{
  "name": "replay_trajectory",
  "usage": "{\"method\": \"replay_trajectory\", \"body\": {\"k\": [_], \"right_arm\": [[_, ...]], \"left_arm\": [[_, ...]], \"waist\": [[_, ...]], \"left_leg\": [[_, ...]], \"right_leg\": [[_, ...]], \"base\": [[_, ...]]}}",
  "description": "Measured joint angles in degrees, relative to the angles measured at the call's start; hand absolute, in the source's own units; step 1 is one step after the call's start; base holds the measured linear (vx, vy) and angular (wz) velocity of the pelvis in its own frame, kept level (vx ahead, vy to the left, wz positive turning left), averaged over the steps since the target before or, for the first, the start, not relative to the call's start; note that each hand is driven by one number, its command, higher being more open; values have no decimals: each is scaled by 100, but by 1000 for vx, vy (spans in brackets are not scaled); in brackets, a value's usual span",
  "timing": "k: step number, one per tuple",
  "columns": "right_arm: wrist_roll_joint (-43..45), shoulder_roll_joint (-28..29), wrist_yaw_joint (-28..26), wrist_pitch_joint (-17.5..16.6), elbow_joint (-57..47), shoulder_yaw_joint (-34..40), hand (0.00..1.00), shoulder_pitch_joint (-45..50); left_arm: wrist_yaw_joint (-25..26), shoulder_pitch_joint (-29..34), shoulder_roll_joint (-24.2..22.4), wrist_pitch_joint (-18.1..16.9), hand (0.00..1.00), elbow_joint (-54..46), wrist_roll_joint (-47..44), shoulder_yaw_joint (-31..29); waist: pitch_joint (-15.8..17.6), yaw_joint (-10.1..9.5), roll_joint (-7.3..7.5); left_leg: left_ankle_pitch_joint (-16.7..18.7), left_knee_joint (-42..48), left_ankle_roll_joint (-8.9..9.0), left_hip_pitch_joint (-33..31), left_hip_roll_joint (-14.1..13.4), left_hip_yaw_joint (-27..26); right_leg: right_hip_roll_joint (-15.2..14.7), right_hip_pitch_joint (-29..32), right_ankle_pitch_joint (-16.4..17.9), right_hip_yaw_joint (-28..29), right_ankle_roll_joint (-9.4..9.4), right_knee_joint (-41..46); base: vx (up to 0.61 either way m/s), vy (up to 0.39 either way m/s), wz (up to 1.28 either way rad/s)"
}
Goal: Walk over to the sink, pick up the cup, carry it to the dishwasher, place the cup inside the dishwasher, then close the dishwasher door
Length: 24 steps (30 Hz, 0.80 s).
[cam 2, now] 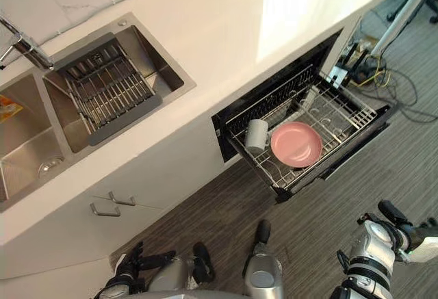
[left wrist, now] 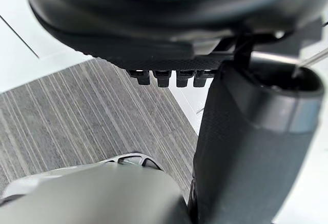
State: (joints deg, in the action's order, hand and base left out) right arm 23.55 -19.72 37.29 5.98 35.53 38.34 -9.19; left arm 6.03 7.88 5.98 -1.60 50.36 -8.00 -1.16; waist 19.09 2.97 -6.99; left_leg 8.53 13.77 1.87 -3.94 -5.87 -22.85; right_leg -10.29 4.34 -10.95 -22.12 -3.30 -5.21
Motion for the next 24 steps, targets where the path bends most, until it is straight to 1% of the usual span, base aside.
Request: {"method": "replay_trajectory", "body": {"k": [2,4,5,6,8,11,13,14,16,17,19,21,22,24], "right_arm": [[241,61,-473,-250,-15,-126,0,-41],[566,106,-882,-483,-25,-295,0,-99],[737,162,-1152,-601,-27,-396,0,-144],[798,197,-1265,-682,-34,-451,0,-158],[847,312,-1390,-975,-25,-446,0,-105],[829,312,-1431,-1093,-27,-516,0,-105],[794,306,-1426,-1102,0,-513,0,-102],[727,306,-1423,-1100,12,-516,0,-101],[548,261,-1423,-1100,133,-554,0,-105],[548,153,-1422,-1093,307,-670,0,-166],[547,20,-1422,-1064,593,-766,0,-414],[546,-303,-1407,-1001,1359,-926,0,-1063],[538,-394,-1404,-952,1515,-985,0,-1212],[375,-639,-1403,-814,1758,-1251,0,-1501]], "left_arm": [[-20,1,-110,-33,100,30,-6,52],[-44,-2,-181,-116,100,137,-7,50],[-51,-2,-198,-153,100,141,-9,45],[-54,-2,-200,-163,100,143,-11,43],[-86,11,-200,-206,100,148,-32,18],[-104,11,-189,-228,100,157,-161,-18],[-122,19,-185,-290,100,159,-447,-24],[-157,25,-184,-300,100,150,-618,-33],[-258,25,-198,-301,100,114,-835,-67],[-328,27,-203,-298,100,73,-966,-68],[-393,51,-199,-257,100,-12,-1135,-74],[-497,68,-190,-256,100,-111,-1289,-92],[-531,69,-188,-256,100,-107,-1304,-104],[-617,92,-191,-253,100,-93,-1343,-122]], "waist": [[11,-17,-182],[15,-20,-287],[6,-40,-305],[6,-51,-308],[1,-73,-316],[15,-80,-296],[47,-82,-248],[47,-104,-247],[66,-214,-209],[65,-354,-197],[66,-477,-152],[47,-696,-115],[43,-738,-106],[36,-935,-100]], "left_leg": [[-102,-166,-17,-16,83,56],[-203,-289,-52,-16,148,164],[-286,-396,-61,-1,192,251],[-319,-444,-62,10,206,297],[-411,-604,-68,75,267,523],[-529,-800,-73,99,361,652],[-636,-947,-56,164,425,877],[-691,-1003,-41,196,452,1013],[-770,-1064,-48,212,483,1208],[-809,-1081,-69,196,491,1316],[-836,-1121,-61,148,500,1473],[-970,-1181,-52,41,497,1759],[-1010,-1194,-54,10,491,1838],[-1108,-1223,-60,-35,461,2029]], "right_leg": [[-54,45,-3,-60,-3,0],[-93,33,-1,-166,-23,3],[-115,17,3,-260,-48,19],[-122,-6,-5,-321,-57,26],[-157,-149,11,-559,-68,27],[-221,-187,22,-737,-85,31],[-268,-332,55,-992,-129,32],[-290,-423,76,-1144,-153,33],[-311,-543,106,-1359,-176,33],[-314,-606,121,-1479,-168,34],[-309,-658,149,-1643,-177,35],[-281,-698,189,-1944,-155,48],[-274,-703,202,-2032,-132,69],[-258,-705,272,-2206,-76,194]], "base": [[3,11,16],[42,7,32],[57,6,40],[52,5,47],[40,13,49],[19,41,32],[11,31,56],[-8,24,64],[-40,18,57],[-67,15,52],[-79,11,46],[-91,6,63],[-65,-1,60],[-41,-6,50]]}}
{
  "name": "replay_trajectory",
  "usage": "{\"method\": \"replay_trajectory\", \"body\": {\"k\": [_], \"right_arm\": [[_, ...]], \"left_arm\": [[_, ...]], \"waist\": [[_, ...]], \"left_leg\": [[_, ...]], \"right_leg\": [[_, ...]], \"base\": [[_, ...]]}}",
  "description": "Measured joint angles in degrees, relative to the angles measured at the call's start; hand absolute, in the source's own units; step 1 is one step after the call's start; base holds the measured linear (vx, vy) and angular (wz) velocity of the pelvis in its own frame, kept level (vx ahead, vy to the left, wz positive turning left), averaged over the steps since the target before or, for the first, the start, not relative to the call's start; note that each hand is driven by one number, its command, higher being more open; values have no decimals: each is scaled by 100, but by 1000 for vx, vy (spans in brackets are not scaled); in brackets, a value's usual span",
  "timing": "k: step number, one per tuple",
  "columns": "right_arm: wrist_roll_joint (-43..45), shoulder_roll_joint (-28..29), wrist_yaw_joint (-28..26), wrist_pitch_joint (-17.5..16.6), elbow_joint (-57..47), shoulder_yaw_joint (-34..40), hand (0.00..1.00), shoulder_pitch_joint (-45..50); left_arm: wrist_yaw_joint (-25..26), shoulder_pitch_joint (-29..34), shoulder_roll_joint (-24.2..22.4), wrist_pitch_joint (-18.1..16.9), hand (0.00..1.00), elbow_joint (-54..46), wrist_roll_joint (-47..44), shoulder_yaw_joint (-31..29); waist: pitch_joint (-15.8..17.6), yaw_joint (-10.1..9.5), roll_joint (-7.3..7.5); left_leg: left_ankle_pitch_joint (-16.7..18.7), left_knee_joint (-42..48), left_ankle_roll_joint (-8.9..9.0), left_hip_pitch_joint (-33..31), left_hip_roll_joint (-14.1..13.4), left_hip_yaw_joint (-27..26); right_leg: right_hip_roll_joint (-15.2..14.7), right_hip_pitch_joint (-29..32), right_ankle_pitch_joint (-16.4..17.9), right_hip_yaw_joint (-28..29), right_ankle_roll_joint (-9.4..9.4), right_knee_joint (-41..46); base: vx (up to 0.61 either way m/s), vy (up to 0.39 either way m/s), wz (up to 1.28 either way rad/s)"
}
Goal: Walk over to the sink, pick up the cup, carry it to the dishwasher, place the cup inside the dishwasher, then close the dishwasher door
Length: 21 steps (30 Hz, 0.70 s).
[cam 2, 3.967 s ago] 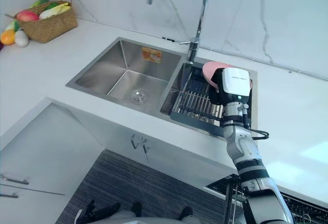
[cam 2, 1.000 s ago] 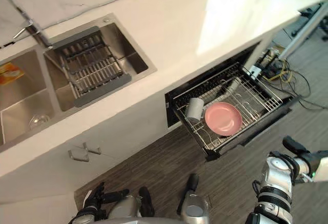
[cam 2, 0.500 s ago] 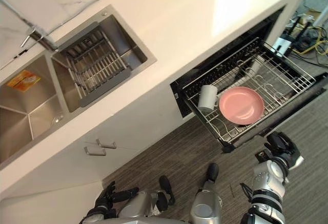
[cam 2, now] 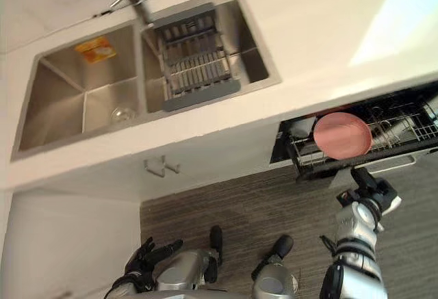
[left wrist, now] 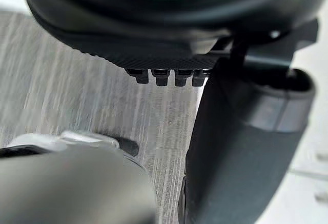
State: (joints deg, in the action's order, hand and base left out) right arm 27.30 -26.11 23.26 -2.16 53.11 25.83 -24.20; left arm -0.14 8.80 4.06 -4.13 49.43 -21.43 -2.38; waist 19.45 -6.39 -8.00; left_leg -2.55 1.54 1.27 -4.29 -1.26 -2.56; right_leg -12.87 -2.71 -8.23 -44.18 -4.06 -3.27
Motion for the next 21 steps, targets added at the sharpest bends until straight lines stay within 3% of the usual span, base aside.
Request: {"method": "replay_trajectory", "body": {"k": [1,2,5,7,11,14,17,20,21], "right_arm": [[-76,-96,2,87,37,-200,0,-186],[-104,-135,-3,167,93,-339,100,-419],[-275,-159,107,313,359,-631,100,-865],[-281,-85,-42,322,458,-744,100,-864],[-446,176,-249,256,405,-1029,100,-816],[-450,598,-364,157,402,-1040,100,-445],[-438,1273,-539,136,420,-1052,100,380],[-501,1716,-940,155,645,-1059,100,1198],[-504,1891,-1104,189,833,-1054,100,1615]], "left_arm": [[-39,39,1,-2,100,1,0,-2],[-76,81,3,-8,100,5,0,-4],[-279,113,-6,-127,100,18,-71,-28],[-374,156,11,-216,100,93,-114,-106],[-494,152,14,-374,100,226,-115,-102],[-504,144,16,-386,100,254,-115,-96],[-500,89,118,-360,100,365,-134,-7],[-416,-40,227,-268,100,498,-211,5],[-357,-42,263,-230,100,515,-186,5]], "waist": [[-3,-93,3],[-5,-179,7],[-66,-406,64],[-110,-410,156],[-157,-410,173],[-239,-466,217],[-404,-515,358],[-455,-403,537],[-479,-309,650]], "left_leg": [[-51,5,4,-38,-24,132],[-103,15,-7,-54,-51,228],[-158,17,44,-99,-139,371],[-157,13,47,-94,-192,365],[-162,13,103,-57,-273,302],[-124,7,172,-8,-320,192],[-94,-98,211,56,-331,52],[-87,-194,203,99,-300,33],[-27,-261,177,217,-246,34]], "right_leg": [[13,-13,71,-108,14,89],[29,-13,133,-193,34,169],[87,-8,284,-333,71,317],[101,31,373,-312,99,427],[160,66,441,-215,120,465],[207,74,449,-118,124,429],[211,147,461,21,106,416],[133,197,533,43,78,560],[-65,246,761,57,30,996]], "base": [[-24,-10,53],[-10,-10,45],[-17,-17,28],[-7,-19,-2],[-18,-21,-12],[8,-17,-18],[40,-10,-22],[82,-4,-2],[87,24,5]]}}
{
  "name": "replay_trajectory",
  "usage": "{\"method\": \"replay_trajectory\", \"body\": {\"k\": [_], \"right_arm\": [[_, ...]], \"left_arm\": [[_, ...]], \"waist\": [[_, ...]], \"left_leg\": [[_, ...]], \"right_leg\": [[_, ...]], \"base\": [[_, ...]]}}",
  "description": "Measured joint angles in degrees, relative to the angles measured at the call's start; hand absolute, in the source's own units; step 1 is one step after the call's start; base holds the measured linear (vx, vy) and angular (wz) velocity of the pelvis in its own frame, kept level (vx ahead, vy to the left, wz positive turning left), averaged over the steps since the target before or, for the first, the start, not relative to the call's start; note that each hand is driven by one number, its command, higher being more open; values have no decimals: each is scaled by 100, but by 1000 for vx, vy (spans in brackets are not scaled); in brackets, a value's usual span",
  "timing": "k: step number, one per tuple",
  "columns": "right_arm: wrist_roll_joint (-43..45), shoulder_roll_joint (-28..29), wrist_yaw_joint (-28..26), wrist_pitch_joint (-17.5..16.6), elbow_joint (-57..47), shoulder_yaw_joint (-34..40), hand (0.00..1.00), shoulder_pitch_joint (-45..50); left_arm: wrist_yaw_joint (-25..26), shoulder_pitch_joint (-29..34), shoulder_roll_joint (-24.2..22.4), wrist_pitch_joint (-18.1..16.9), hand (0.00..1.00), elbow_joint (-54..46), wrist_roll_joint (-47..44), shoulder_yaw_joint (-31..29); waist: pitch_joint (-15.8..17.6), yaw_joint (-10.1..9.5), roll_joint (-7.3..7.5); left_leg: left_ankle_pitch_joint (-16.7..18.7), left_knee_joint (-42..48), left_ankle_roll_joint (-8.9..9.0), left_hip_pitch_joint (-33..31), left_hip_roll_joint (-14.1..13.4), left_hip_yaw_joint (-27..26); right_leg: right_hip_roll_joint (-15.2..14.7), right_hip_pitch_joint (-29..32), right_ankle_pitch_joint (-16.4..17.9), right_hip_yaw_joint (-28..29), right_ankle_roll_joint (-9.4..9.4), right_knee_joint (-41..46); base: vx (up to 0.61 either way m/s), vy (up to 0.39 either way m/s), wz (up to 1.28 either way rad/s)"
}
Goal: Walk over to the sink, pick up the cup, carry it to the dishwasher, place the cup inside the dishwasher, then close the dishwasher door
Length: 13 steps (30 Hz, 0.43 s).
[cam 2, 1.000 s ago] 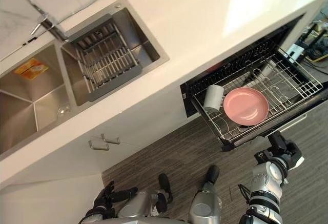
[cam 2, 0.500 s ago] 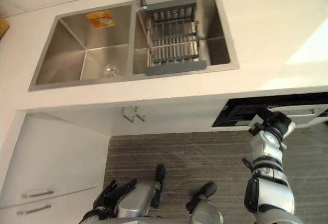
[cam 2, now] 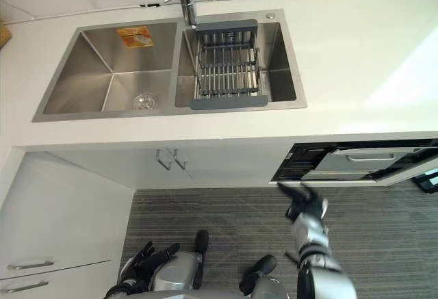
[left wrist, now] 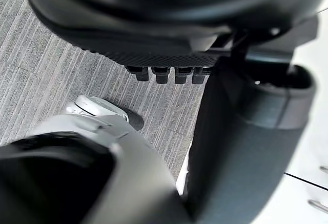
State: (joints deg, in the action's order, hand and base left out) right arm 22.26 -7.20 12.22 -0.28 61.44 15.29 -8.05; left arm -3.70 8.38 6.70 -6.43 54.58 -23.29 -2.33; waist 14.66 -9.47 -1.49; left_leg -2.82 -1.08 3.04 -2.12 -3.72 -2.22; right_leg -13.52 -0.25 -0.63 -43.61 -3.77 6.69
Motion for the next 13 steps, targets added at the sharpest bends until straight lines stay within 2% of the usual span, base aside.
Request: {"method": "replay_trajectory", "body": {"k": [2,3,4,6,7,8,9,10,11,12,13], "right_arm": [[-124,183,-140,11,123,28,100,557],[-180,216,-184,11,127,31,100,724],[-281,237,-305,13,130,36,100,984],[-489,256,-519,-6,107,197,100,1107],[-684,264,-577,-73,110,241,100,1125],[-822,323,-605,-187,89,241,100,1215],[-835,372,-619,-274,74,242,100,1272],[-834,404,-610,-300,75,248,100,1280],[-853,474,-612,-367,75,250,100,1285],[-877,523,-611,-417,75,251,100,1283],[-1023,553,-610,-503,77,303,100,1278]], "left_arm": [[55,53,103,11,100,11,151,-12],[93,56,129,10,100,12,220,-12],[127,75,163,8,100,14,404,-11],[135,140,241,6,100,-11,539,5],[142,147,322,26,100,-9,552,81],[151,93,379,54,100,-13,553,101],[156,9,361,92,100,-7,576,99],[134,-22,370,125,100,5,627,68],[133,-59,414,186,100,7,652,12],[133,-57,445,209,100,11,653,-26],[158,-96,456,247,100,96,665,-85]], "waist": [[-58,121,203],[-65,143,248],[-83,213,280],[-110,363,364],[-139,484,383],[-176,642,334],[-192,699,359],[-204,698,393],[-221,700,517],[-240,702,619],[-241,769,640]], "left_leg": [[104,-92,-94,195,134,16],[120,-132,-114,280,174,18],[132,-215,-132,429,199,18],[187,-182,-227,523,271,100],[200,-144,-284,528,240,286],[203,-67,-301,434,86,625],[198,-67,-306,373,33,879],[198,-71,-305,366,33,959],[206,-56,-294,372,100,1048],[229,-44,-253,365,200,1068],[281,22,-167,376,264,1207]], "right_leg": [[-381,60,350,72,-99,727],[-492,86,408,163,-108,960],[-652,240,418,491,-61,1510],[-730,568,305,1425,288,2249],[-553,816,356,2143,476,2582],[12,824,764,2704,269,2172],[446,782,871,2962,274,1622],[589,767,868,2999,271,1334],[751,724,855,3079,252,700],[767,701,725,3165,221,490],[743,602,498,3145,131,555]], "base": [[86,17,5],[101,22,2],[103,55,3],[76,80,22],[77,10,85],[112,-107,125],[102,-178,114],[75,-183,83],[59,-176,47],[90,-206,66],[75,-158,43]]}}
